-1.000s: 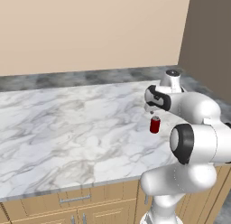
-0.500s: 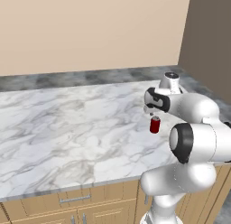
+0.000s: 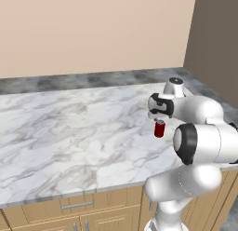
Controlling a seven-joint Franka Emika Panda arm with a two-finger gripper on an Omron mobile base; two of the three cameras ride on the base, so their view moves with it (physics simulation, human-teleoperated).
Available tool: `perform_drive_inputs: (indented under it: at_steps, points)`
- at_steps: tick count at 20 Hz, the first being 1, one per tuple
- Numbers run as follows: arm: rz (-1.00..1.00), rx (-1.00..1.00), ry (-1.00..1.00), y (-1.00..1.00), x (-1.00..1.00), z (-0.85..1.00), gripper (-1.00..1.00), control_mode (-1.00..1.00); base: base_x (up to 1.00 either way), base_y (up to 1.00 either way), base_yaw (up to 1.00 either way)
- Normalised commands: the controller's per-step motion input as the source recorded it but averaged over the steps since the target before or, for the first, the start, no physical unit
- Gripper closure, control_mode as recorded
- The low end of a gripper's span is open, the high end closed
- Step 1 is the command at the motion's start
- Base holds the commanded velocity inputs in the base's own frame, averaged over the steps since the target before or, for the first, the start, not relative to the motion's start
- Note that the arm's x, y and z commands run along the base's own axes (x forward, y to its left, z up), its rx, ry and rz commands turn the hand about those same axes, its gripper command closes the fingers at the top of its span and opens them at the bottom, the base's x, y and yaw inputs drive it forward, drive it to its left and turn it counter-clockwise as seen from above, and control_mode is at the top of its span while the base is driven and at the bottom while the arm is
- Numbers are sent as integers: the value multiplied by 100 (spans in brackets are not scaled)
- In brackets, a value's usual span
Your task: Pick the can from the counter and place it in the open cabinet.
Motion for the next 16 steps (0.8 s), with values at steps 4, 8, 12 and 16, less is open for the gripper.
perform_drive_inputs:
  at_steps: [4, 8, 12, 16]
  points:
    - [-3, 0, 0, -8, 25, -11, -100, -100, 0, 0, 0]
    - [-1, 0, 0, -10, 14, -3, -100, -100, 0, 0, 0]
    - [0, 2, 0, -1, 3, -7, -100, -100, 0, 0, 0]
    - [0, 7, 1, 0, 0, -6, -100, -100, 0, 0, 0]
